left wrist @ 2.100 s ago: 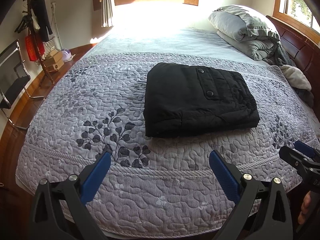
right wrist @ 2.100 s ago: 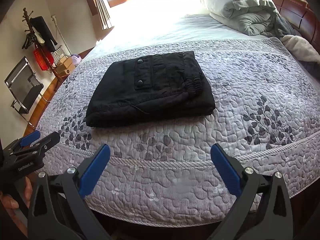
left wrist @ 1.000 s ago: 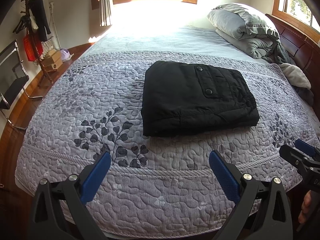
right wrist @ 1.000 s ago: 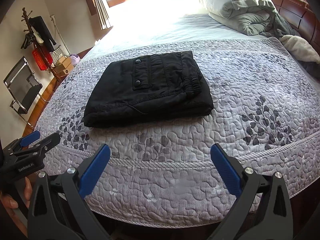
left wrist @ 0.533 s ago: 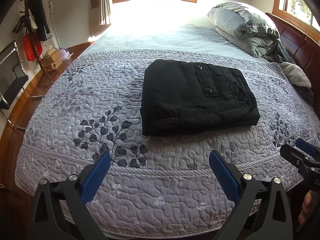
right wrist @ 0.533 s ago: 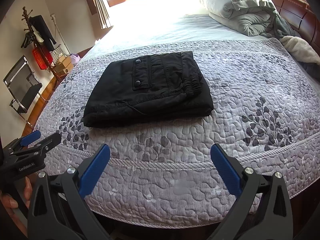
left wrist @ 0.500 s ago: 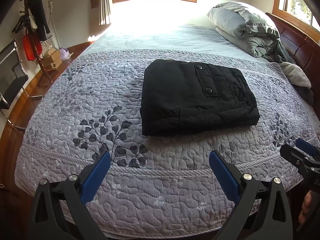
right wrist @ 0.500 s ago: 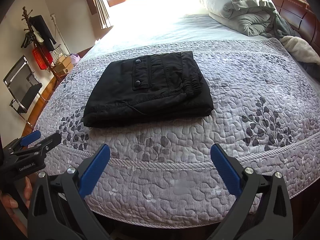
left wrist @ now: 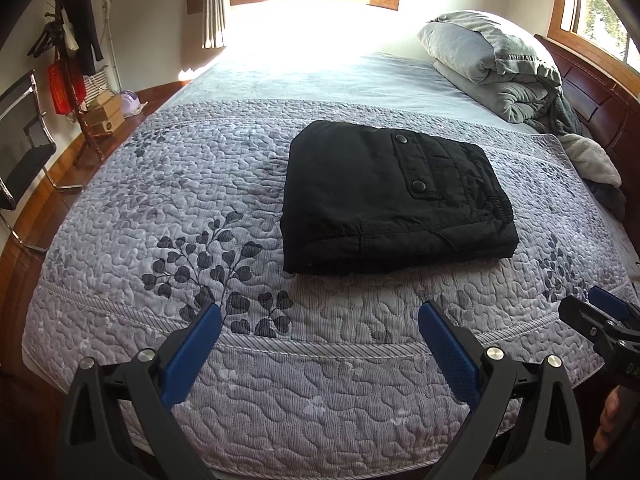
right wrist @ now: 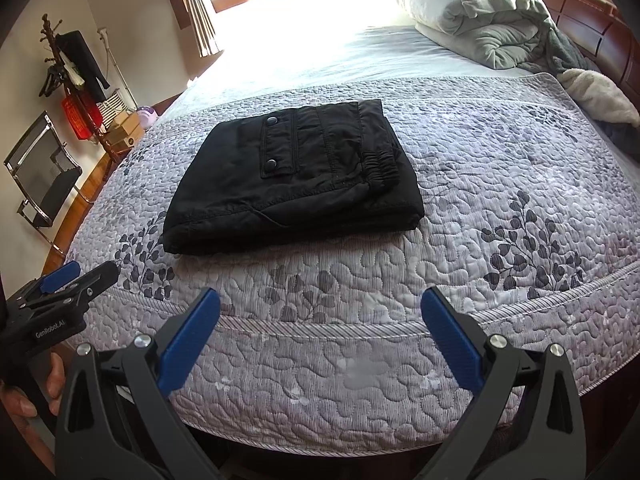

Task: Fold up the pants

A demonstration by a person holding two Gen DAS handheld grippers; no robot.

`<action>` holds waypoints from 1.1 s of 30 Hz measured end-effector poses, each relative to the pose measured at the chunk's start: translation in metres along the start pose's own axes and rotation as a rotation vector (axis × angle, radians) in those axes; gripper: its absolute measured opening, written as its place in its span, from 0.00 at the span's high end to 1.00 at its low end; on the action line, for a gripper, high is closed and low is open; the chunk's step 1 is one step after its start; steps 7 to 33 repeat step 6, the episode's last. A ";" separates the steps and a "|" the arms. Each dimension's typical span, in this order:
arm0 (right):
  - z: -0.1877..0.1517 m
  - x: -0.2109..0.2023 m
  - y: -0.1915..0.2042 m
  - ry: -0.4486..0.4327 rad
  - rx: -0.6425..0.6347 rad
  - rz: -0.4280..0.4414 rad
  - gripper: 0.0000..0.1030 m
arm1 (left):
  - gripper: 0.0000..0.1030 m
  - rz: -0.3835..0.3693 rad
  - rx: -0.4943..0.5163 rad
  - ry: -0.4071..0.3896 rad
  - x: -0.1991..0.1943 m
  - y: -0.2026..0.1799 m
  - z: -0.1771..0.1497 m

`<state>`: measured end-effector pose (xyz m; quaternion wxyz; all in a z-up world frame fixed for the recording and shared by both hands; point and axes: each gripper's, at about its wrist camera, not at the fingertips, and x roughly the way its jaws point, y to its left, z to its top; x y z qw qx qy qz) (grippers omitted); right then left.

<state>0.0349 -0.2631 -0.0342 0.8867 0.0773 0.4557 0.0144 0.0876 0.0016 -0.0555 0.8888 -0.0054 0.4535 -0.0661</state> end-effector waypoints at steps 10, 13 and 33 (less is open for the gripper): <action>-0.002 0.002 -0.001 0.006 0.007 0.000 0.03 | 0.04 -0.006 -0.036 -0.003 -0.004 0.005 -0.002; -0.002 0.002 -0.001 0.006 0.007 0.000 0.03 | 0.04 -0.006 -0.036 -0.003 -0.004 0.005 -0.002; -0.002 0.002 -0.001 0.006 0.007 0.000 0.03 | 0.04 -0.006 -0.036 -0.003 -0.004 0.005 -0.002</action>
